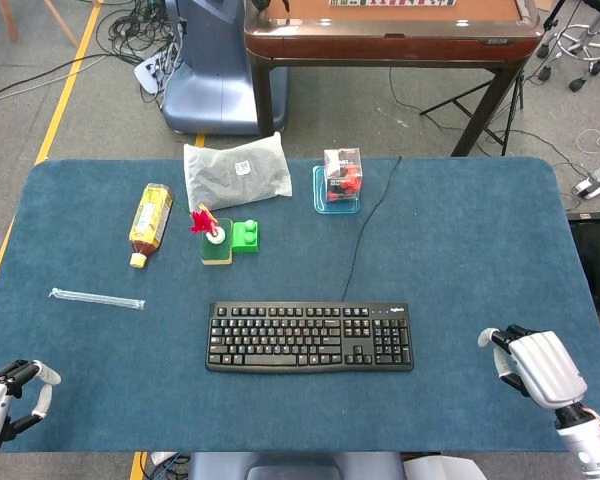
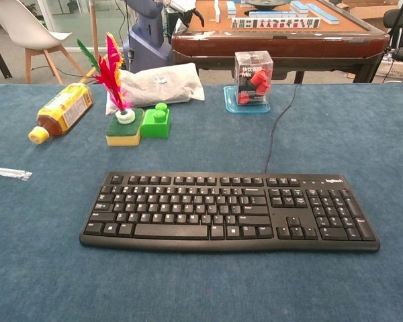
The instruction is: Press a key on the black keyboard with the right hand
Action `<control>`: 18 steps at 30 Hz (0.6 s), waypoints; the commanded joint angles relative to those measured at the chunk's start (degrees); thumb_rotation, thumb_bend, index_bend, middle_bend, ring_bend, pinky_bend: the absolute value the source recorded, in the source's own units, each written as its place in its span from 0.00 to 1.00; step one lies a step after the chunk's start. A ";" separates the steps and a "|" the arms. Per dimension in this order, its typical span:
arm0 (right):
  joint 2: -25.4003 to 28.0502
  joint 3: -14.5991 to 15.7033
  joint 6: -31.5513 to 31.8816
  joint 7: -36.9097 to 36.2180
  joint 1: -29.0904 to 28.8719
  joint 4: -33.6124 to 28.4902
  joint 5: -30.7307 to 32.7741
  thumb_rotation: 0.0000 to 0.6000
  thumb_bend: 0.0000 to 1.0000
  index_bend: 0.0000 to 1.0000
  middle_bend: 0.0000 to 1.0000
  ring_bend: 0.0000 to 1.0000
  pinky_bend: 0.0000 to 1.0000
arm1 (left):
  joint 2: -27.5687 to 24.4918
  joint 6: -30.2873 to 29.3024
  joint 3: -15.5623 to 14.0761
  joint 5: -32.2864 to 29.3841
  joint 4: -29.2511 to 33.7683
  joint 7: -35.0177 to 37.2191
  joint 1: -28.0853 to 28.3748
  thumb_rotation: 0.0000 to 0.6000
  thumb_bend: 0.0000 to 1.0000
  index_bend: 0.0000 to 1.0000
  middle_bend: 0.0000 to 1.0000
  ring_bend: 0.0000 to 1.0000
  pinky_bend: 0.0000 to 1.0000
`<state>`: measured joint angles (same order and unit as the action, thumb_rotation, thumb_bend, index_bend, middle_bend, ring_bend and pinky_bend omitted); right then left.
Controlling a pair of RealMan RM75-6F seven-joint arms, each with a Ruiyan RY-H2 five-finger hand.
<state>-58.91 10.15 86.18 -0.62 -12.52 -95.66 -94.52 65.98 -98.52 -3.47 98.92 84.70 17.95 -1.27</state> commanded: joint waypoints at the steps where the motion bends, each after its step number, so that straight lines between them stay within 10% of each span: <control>1: 0.27 -0.62 -0.45 -1.81 0.22 0.61 -0.79 1.00 0.78 0.47 0.61 0.49 0.74 | 0.04 0.06 0.00 0.06 0.09 -0.20 0.05 1.00 0.47 0.54 0.55 0.44 0.62; 18: 1.26 -1.35 -5.24 -4.42 -0.03 0.24 -3.01 1.00 0.78 0.47 0.61 0.49 0.74 | -0.20 -0.18 -0.28 0.01 -0.05 1.44 -0.23 1.00 0.47 0.54 0.55 0.44 0.63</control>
